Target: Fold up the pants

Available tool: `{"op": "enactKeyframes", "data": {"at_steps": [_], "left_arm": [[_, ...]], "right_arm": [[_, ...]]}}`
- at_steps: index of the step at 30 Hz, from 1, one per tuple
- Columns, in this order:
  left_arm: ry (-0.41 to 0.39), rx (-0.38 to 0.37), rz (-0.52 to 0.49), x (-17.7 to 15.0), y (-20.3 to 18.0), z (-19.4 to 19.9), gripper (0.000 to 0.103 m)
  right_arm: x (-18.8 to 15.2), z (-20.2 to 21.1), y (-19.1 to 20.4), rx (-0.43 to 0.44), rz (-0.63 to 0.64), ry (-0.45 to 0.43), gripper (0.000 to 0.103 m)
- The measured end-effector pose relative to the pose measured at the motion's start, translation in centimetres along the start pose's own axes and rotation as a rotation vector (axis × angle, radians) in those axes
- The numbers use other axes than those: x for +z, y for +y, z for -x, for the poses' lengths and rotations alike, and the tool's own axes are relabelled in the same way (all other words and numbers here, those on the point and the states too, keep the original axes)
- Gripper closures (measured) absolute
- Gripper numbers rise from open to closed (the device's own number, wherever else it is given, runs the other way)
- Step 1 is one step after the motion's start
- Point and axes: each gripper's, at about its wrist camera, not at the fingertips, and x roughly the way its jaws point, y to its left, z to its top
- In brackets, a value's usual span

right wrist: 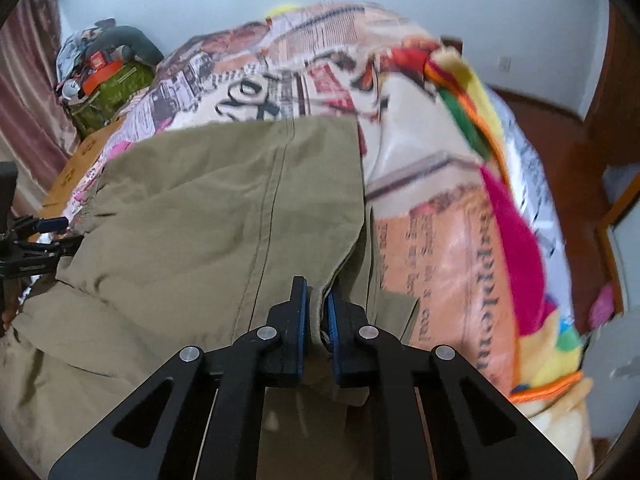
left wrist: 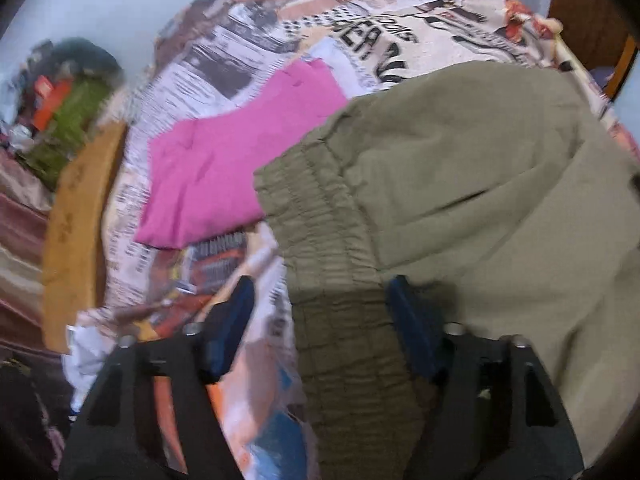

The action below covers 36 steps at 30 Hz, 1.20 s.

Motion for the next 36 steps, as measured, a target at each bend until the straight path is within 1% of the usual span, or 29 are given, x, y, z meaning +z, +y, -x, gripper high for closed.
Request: {"op": "enactKeyframes", "data": {"at_steps": [3, 6, 10, 12, 16, 22, 25, 30, 32, 34, 36], "left_arm": [[-0.006, -0.009, 0.021, -0.1, 0.6, -0.2, 0.036], [-0.014, -0.004, 0.032, -0.3, 0.9, -0.3, 0.035], [-0.019, 0.012, 0.040, -0.5, 0.8, -0.5, 0.034], [-0.016, 0.012, 0.050, -0.5, 1.0, -0.6, 0.030], [-0.015, 0.000, 0.067, -0.6, 1.5, -1.0, 0.023], [-0.036, -0.039, 0.083, -0.9, 2.1, -1.0, 0.022], [-0.049, -0.038, 0.080, -1.1, 2.2, -0.2, 0.022], [-0.083, -0.044, 0.065, -1.2, 2.8, 2.0, 0.022], [-0.104, -0.059, 0.079, -1.0, 3.6, 3.1, 0.022], [-0.122, -0.076, 0.099, -0.6, 4.5, 4.0, 0.022], [-0.143, -0.086, 0.127, 0.0, 5.5, 4.8, 0.018]], "right_arm": [[1.0, 1.2, -0.1, -0.023, 0.012, -0.072, 0.095], [1.5, 1.1, -0.4, -0.035, 0.019, -0.085, 0.095], [1.4, -0.9, 0.0, -0.089, 0.072, -0.051, 0.096], [1.3, -2.0, 0.0, -0.104, 0.082, -0.024, 0.096], [0.9, -3.3, -0.2, -0.123, 0.073, 0.018, 0.096], [1.1, -4.5, 0.0, -0.186, 0.093, 0.076, 0.096], [1.6, -3.9, 0.0, -0.178, 0.077, 0.089, 0.096], [2.1, -1.9, 0.2, -0.167, 0.090, 0.091, 0.095], [2.4, -0.8, 0.3, -0.149, 0.088, 0.077, 0.092], [3.0, 0.2, 0.6, -0.123, 0.090, 0.050, 0.086], [3.8, 1.1, 1.0, -0.111, 0.098, 0.018, 0.085]]}}
